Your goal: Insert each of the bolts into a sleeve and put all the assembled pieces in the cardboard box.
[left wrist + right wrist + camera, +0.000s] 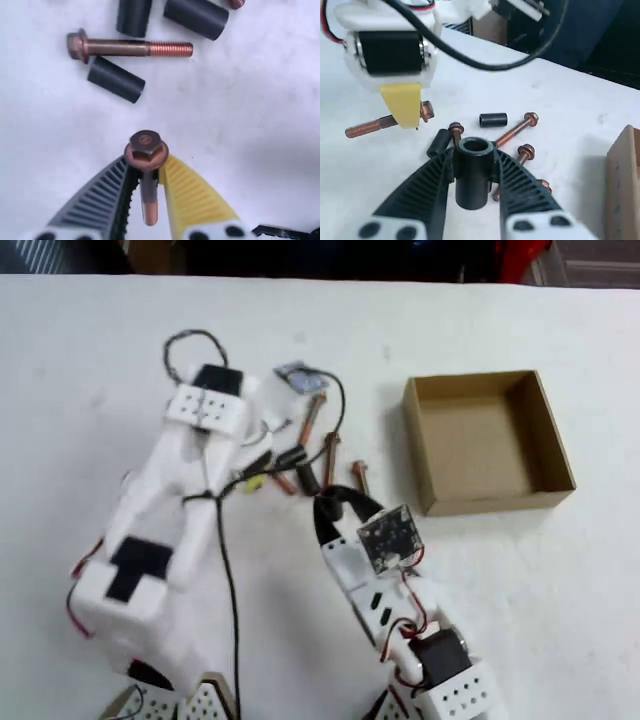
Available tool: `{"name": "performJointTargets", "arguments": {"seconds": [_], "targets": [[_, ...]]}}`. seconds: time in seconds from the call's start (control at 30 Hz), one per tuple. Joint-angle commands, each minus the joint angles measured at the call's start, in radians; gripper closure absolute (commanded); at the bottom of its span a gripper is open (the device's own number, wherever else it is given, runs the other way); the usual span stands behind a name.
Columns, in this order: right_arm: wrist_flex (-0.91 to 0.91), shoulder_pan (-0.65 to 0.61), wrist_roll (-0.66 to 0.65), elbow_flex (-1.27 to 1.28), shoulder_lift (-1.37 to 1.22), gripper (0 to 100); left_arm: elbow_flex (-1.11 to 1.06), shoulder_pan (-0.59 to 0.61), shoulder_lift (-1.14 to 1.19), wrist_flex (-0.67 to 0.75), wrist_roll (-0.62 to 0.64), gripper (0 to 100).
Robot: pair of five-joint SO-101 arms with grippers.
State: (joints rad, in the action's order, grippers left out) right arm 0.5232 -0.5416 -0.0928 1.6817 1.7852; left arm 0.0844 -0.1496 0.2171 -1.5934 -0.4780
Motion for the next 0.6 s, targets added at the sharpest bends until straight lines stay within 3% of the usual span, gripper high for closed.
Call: {"name": "performJointTargets", "arguments": {"seconds": [0.0,0.3,0.57], "targets": [[-0.061,-0.016,0.032,0.009,0.015,98.1,0.044,0.012,-0.185,-0.017,0.017,98],[-0.193,-0.053,0.038,0.009,0.013,98.1,0.046,0.010,-0.348,0.023,0.196,98],[-0.191,-0.107,0.038,0.009,0.008,98.1,0.044,-0.044,-0.506,0.068,0.284,98]]}}
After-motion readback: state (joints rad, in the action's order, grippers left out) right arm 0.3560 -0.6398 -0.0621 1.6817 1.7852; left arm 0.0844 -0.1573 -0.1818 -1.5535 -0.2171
